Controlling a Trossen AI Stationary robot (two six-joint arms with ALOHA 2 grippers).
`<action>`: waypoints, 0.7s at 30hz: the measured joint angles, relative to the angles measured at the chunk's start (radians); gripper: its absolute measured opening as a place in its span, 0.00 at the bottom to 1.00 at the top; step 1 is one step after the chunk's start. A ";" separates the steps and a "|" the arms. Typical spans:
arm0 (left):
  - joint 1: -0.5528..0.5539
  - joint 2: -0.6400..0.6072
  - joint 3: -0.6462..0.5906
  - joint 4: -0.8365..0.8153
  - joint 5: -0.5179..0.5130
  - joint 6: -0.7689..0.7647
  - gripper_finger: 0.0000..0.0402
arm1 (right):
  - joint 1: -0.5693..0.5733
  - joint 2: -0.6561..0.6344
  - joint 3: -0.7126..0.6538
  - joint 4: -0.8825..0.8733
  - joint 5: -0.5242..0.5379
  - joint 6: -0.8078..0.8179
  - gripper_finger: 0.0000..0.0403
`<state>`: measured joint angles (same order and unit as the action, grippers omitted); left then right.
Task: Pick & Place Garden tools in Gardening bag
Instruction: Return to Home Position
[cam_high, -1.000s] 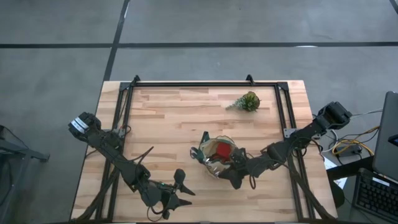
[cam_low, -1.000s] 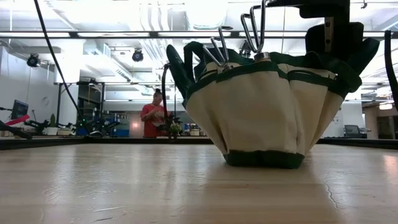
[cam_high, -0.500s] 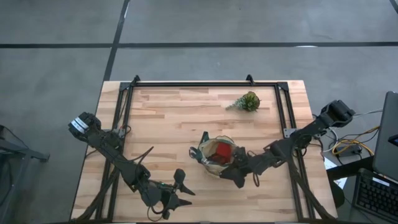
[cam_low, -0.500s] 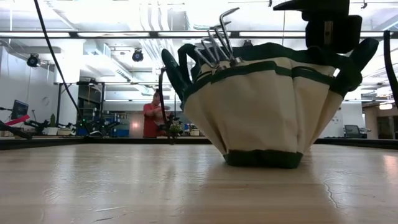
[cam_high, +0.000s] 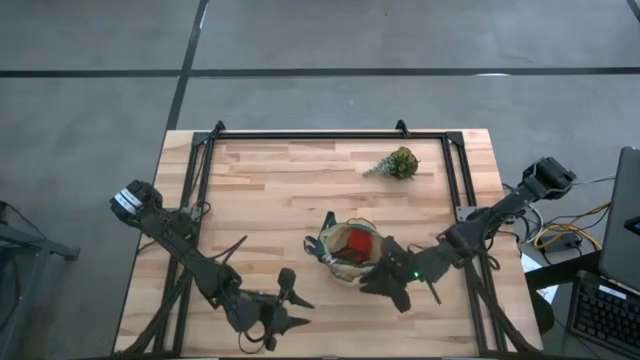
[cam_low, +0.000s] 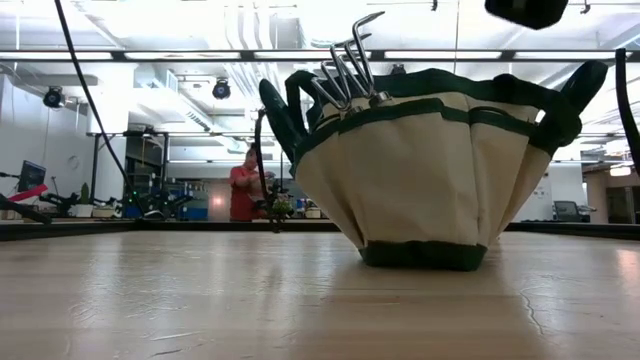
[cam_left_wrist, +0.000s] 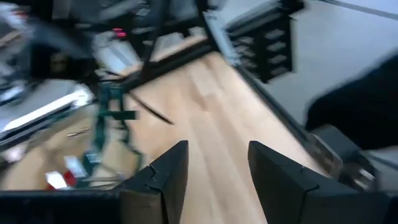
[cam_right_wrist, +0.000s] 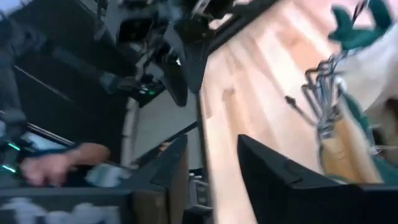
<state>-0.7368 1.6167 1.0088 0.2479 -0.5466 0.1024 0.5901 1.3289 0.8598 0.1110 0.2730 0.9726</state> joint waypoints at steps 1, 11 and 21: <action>0.001 -0.001 0.000 0.011 -0.030 -0.008 0.42 | 0.015 0.000 0.000 -0.002 0.029 -0.040 0.31; 0.054 -0.074 0.000 0.033 0.077 -0.026 0.03 | 0.146 -0.018 -0.033 -0.004 0.246 -0.392 0.03; 0.167 -0.259 -0.117 0.039 0.205 -0.017 0.02 | 0.174 -0.219 -0.198 0.000 0.407 -0.547 0.02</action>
<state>-0.5702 1.3582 0.8918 0.2869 -0.3413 0.0856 0.7639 1.1097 0.6621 0.1114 0.6799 0.4254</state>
